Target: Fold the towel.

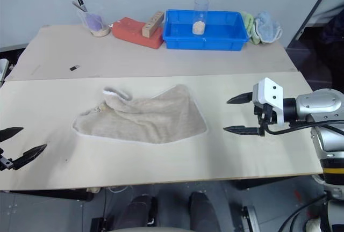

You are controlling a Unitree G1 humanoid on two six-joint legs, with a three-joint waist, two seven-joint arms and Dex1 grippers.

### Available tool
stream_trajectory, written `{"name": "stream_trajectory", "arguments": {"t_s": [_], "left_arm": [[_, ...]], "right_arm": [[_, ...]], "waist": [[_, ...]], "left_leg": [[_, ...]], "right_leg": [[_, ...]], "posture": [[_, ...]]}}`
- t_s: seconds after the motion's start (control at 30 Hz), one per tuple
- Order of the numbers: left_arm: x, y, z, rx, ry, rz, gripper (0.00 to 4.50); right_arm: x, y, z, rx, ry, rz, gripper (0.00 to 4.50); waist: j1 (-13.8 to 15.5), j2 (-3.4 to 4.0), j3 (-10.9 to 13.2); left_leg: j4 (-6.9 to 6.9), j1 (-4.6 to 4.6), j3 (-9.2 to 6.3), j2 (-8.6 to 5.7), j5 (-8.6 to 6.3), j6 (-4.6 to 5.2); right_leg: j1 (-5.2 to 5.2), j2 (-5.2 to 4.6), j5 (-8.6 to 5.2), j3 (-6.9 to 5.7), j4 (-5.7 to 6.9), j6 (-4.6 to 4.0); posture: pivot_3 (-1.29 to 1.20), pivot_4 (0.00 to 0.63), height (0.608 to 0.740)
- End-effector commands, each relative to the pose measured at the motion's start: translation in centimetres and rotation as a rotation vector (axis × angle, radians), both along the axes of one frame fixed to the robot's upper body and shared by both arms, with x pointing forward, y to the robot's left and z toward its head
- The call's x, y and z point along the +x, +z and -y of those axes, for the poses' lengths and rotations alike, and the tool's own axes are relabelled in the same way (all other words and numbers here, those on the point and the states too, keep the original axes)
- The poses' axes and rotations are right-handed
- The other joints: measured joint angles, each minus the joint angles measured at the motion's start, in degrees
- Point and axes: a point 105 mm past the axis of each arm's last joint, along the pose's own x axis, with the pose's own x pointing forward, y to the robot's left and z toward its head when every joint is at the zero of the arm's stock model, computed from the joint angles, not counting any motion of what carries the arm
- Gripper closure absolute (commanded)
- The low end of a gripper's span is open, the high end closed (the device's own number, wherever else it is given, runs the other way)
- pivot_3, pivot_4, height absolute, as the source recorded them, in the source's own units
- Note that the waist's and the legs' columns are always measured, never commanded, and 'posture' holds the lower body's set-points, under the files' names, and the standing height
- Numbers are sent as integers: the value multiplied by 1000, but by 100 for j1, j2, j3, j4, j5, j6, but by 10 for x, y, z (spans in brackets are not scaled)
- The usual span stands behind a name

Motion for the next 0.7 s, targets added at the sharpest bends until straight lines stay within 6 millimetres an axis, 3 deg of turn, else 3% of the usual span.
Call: {"name": "stream_trajectory", "arguments": {"t_s": [0.03, 0.17, 0.23, 0.33, 0.7], "left_arm": [[1, -2, 4, -9, -25, -13, 0], [6, -18, 7, -59, -24, -78, 0], [22, -32, 9, -193, 55, -104, 0], [37, -43, 13, -307, 113, -111, 0], [64, -52, 16, -538, 267, -104, 0]], "right_arm": [[-5, 19, -14, 42, 46, 37, 11], [-16, 29, -35, 83, 124, 19, 11], [-22, 40, -56, 127, 193, 39, 11], [-27, 51, -72, 160, 240, 59, 11], [-27, 57, -79, 184, 236, 61, 11]], "waist": [[-4, 0, 0], [-5, 0, 0], [5, 1, 0], [10, -1, 0], [10, -15, -3]], "left_leg": [[0, 0, -1, 0, 0, 0], [-1, 1, -3, 2, 0, 0], [-1, 2, -7, 2, 0, 0], [6, 1, -15, -1, 0, 0], [5, -6, -68, -5, -3, -3]], "right_leg": [[0, 0, 0, 0, 0, 0], [-1, 1, 0, 0, 2, 0], [1, 2, 0, -4, 2, 0], [1, 3, 0, -8, 12, 0], [-5, -17, 2, -11, 10, 2]], "posture": [[0, 150, 740], [0, 150, 740], [0, 150, 740], [0, 150, 740], [0, 150, 740]]}}
